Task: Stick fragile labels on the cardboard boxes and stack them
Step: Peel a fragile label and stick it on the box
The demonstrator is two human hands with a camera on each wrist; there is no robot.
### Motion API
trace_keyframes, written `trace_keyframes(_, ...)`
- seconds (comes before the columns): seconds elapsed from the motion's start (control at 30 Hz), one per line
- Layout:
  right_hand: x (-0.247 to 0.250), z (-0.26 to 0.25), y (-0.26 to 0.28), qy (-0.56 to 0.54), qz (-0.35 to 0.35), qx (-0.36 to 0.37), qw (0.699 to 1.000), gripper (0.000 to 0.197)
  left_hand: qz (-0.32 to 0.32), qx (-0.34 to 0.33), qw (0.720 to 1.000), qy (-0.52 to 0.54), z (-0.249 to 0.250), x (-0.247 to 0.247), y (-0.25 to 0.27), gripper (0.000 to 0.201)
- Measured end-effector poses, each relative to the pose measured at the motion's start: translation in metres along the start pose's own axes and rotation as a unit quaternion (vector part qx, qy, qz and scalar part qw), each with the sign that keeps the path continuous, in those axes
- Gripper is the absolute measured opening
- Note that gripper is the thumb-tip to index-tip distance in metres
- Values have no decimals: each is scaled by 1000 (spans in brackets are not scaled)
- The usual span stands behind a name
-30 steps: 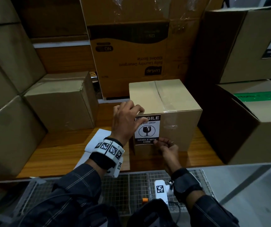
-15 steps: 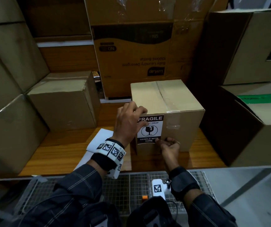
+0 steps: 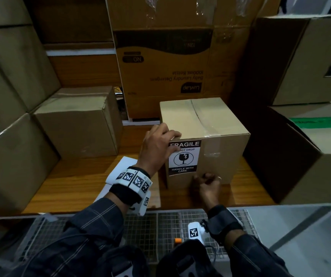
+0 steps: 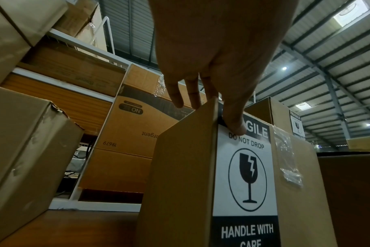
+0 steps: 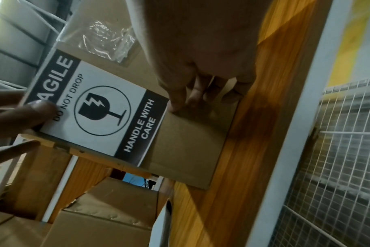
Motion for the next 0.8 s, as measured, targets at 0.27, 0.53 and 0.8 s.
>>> trace_keyframes(0.27,78,-9,1,20,111,62,992,36,45,127,972,192,-51,1,57,77)
trace_keyframes(0.53,116,-44,-38,13,84,109,990,45,-79,346,877,325,-86,-86,119,100)
trace_keyframes(0.8,91,-34,-57,49,-66,103,991,52,-24,373,871,321,-87,-103,115,71)
Point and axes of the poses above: each hand's wrist, its own y-axis away from the middle knuckle, its own x-axis out of the back of the hand, z = x × y, the point moved 9 cm from there along -y, towards the middle knuckle, and after that the axes turned 13 degrees about y, right-handed, at the moved point
